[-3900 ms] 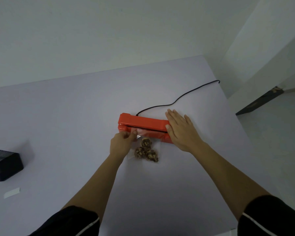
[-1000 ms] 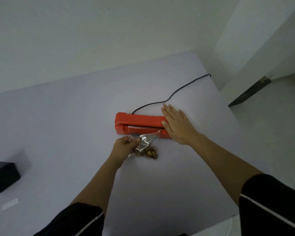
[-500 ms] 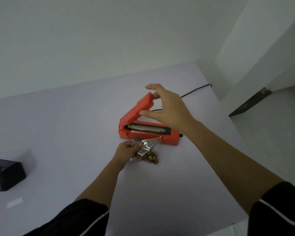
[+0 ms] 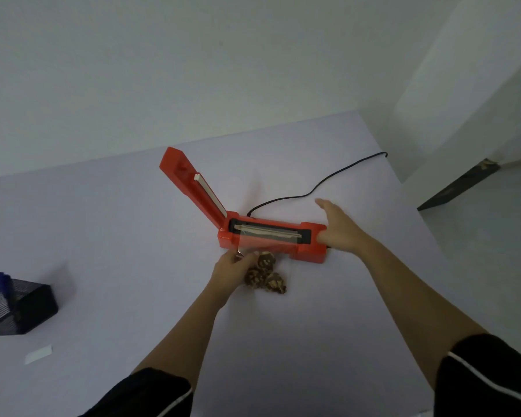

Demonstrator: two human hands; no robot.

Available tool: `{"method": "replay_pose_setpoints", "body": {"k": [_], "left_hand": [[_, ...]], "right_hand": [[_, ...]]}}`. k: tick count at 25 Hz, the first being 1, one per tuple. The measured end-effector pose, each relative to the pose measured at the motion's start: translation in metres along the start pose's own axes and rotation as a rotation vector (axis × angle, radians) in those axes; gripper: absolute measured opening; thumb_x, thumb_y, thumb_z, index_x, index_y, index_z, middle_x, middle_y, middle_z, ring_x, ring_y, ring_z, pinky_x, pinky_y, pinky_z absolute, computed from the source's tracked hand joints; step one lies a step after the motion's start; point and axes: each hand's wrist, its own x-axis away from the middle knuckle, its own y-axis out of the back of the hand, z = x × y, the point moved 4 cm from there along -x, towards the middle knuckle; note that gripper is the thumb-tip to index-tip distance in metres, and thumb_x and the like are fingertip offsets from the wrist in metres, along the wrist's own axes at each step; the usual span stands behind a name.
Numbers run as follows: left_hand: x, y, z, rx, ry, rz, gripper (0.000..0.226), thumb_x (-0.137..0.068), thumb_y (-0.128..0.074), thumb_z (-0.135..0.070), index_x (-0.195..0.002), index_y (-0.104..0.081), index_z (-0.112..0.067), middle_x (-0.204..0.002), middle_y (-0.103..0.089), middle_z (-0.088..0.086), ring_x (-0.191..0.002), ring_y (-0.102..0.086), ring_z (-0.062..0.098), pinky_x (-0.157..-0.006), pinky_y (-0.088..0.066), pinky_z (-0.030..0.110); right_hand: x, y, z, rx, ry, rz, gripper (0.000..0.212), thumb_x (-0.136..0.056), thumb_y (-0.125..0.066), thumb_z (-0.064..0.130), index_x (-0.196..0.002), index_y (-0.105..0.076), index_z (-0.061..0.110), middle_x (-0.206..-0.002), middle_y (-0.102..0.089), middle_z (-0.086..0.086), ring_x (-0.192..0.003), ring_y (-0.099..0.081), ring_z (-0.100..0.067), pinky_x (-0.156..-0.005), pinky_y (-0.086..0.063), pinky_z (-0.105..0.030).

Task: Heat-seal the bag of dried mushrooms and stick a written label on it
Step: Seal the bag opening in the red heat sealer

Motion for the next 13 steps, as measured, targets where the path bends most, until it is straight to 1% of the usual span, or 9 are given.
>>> {"method": "replay_pose_setpoints", "body": {"k": [1, 2, 3, 4, 6, 8, 10, 13], "left_hand": [[0.002, -0.001, -0.005, -0.011, -0.025, -0.044, 0.037, -0.090, -0.051, -0.045, -0.119, -0.055, -0.022, -0.108, -0.059, -0.003, -0.101, -0.056, 0.017, -0.087, -0.045, 0.031], [0.004, -0.001, -0.010, -0.026, -0.044, -0.102, 0.036, -0.092, -0.046, -0.047, -0.118, -0.054, -0.023, -0.106, -0.058, -0.004, -0.099, -0.056, 0.017, -0.086, -0.044, 0.030], [0.004, -0.001, -0.016, -0.051, -0.055, -0.163, 0.035, -0.094, -0.042, -0.047, -0.114, -0.055, -0.023, -0.101, -0.059, -0.003, -0.094, -0.058, 0.018, -0.083, -0.045, 0.030], [0.004, -0.001, -0.021, -0.092, -0.067, -0.221, 0.032, -0.095, -0.040, -0.045, -0.108, -0.055, -0.021, -0.097, -0.060, -0.001, -0.090, -0.061, 0.021, -0.079, -0.047, 0.030], [0.002, -0.001, -0.030, -0.184, -0.081, -0.318, 0.027, -0.095, -0.043, -0.038, -0.101, -0.054, -0.014, -0.093, -0.062, 0.004, -0.085, -0.063, 0.024, -0.074, -0.052, 0.032], [-0.002, 0.000, -0.034, -0.233, -0.067, -0.386, 0.024, -0.092, -0.049, -0.030, -0.107, -0.052, -0.012, -0.097, -0.062, 0.005, -0.086, -0.062, 0.026, -0.078, -0.054, 0.037], [-0.002, 0.000, -0.037, -0.260, -0.037, -0.433, 0.027, -0.090, -0.051, -0.027, -0.112, -0.051, -0.012, -0.098, -0.061, 0.004, -0.087, -0.061, 0.026, -0.077, -0.053, 0.036], [0.000, -0.005, -0.038, -0.262, -0.019, -0.488, 0.022, -0.092, -0.051, -0.026, -0.109, -0.055, -0.012, -0.095, -0.061, 0.003, -0.081, -0.060, 0.022, -0.071, -0.049, 0.030]], "right_hand": [[0.001, -0.009, -0.014, 0.069, -0.032, 0.092, 0.089, -0.073, -0.059, -0.004, -0.148, -0.014, 0.017, -0.156, -0.016, -0.007, -0.141, -0.022, -0.022, -0.106, -0.035, -0.033], [0.003, -0.019, -0.022, 0.099, -0.035, 0.158, 0.097, -0.071, -0.065, -0.001, -0.148, -0.009, 0.018, -0.157, -0.008, -0.005, -0.143, -0.015, -0.022, -0.109, -0.033, -0.035], [0.004, -0.026, -0.026, 0.113, -0.021, 0.184, 0.103, -0.070, -0.071, 0.004, -0.149, -0.005, 0.018, -0.158, -0.002, -0.003, -0.144, -0.011, -0.022, -0.111, -0.030, -0.037], [0.004, -0.031, -0.027, 0.122, 0.002, 0.171, 0.107, -0.070, -0.075, 0.012, -0.149, -0.003, 0.018, -0.158, 0.001, -0.002, -0.144, -0.010, -0.022, -0.113, -0.027, -0.039], [0.002, -0.037, -0.027, 0.138, 0.038, 0.100, 0.110, -0.071, -0.078, 0.030, -0.149, -0.001, 0.016, -0.158, 0.002, -0.003, -0.144, -0.011, -0.023, -0.116, -0.023, -0.041], [0.000, -0.040, -0.028, 0.159, 0.057, 0.045, 0.110, -0.073, -0.075, 0.040, -0.149, -0.001, 0.014, -0.157, 0.000, -0.005, -0.143, -0.014, -0.024, -0.116, -0.022, -0.042], [0.001, -0.041, -0.028, 0.171, 0.075, 0.029, 0.110, -0.073, -0.074, 0.043, -0.148, 0.000, 0.013, -0.157, -0.002, -0.006, -0.142, -0.015, -0.025, -0.115, -0.022, -0.041], [0.003, -0.042, -0.028, 0.148, 0.082, 0.019, 0.110, -0.073, -0.074, 0.042, -0.148, 0.002, 0.013, -0.156, -0.003, -0.006, -0.142, -0.016, -0.025, -0.115, -0.022, -0.041]]}}
